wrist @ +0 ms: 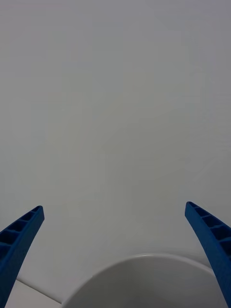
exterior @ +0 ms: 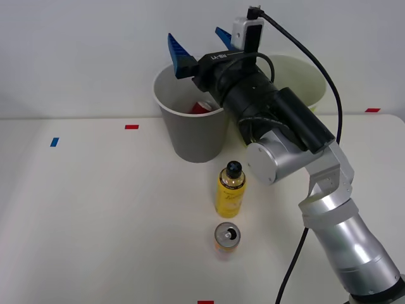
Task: Put cans in the gray bin, plastic bottles in the light green bin
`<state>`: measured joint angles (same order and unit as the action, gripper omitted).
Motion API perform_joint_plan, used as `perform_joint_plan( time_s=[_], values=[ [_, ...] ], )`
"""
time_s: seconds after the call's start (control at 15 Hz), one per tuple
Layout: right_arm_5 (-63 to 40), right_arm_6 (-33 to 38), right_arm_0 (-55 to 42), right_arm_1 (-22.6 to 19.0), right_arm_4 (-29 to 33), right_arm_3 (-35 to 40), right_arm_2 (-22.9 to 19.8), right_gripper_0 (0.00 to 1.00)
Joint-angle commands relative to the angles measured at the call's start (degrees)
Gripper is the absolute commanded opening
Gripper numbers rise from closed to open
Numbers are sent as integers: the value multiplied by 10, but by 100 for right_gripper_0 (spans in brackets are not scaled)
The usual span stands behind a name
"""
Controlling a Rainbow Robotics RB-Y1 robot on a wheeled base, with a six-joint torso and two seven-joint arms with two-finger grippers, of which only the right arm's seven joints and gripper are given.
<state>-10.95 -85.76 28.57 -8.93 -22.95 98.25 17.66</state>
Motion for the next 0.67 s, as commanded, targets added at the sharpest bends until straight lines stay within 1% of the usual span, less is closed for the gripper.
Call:
perform_joint_plan(
  time_s=[0.07,0.67],
  values=[
    [7,4,0,-4,-3,0,0,100],
    [16,9,1,-6,-11,1,0,100]
  ],
)
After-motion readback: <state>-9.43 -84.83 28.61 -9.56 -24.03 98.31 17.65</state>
